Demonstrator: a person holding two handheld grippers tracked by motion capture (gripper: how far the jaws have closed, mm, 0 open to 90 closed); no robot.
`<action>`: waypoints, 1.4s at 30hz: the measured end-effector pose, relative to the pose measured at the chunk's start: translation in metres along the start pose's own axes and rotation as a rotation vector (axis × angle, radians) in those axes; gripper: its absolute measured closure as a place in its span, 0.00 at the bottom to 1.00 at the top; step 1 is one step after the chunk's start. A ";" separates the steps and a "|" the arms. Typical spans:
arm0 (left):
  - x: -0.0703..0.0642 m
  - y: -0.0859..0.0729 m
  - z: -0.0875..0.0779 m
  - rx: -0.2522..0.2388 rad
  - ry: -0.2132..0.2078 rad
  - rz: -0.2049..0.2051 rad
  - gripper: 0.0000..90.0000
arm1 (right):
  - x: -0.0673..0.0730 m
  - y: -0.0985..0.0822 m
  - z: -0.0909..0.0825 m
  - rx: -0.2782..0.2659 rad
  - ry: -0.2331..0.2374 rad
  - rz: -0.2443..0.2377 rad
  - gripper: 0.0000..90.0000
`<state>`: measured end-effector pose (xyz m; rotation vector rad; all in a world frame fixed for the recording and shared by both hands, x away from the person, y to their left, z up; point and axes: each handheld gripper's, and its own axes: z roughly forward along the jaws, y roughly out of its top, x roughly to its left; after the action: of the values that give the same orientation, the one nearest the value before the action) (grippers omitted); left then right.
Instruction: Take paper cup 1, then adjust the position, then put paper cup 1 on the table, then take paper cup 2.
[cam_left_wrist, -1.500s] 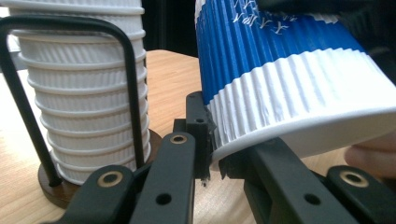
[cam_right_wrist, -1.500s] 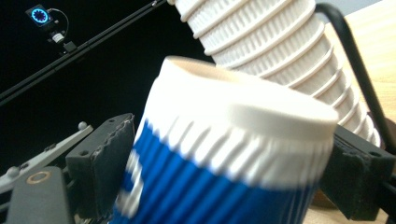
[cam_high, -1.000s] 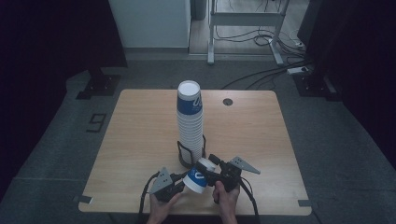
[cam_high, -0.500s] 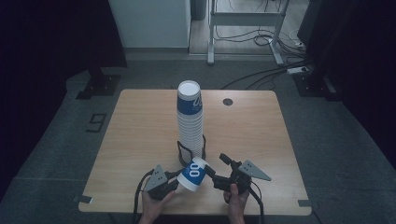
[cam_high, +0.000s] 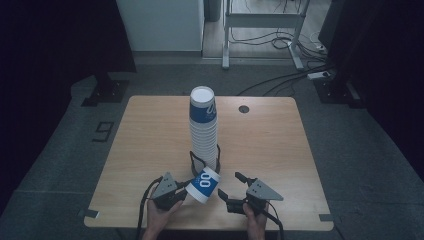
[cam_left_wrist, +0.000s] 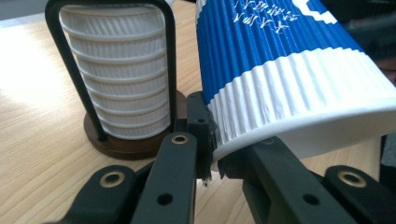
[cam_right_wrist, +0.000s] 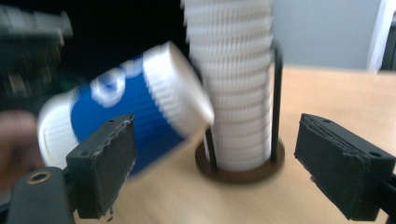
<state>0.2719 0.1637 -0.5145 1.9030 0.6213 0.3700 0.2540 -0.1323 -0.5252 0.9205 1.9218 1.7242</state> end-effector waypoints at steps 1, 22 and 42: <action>0.000 0.001 0.000 0.011 0.010 0.004 0.94 | 0.001 -0.003 0.001 0.011 0.009 -0.011 0.13; 0.001 0.028 0.002 0.199 -0.033 0.071 0.94 | 0.016 -0.021 0.010 0.120 -0.004 -0.187 0.14; 0.007 0.050 0.011 0.398 -0.058 0.080 0.94 | 0.021 -0.020 0.007 0.132 -0.010 -0.326 0.14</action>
<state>0.2959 0.1441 -0.4730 2.3149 0.6138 0.2528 0.2400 -0.1129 -0.5429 0.6142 2.0655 1.4176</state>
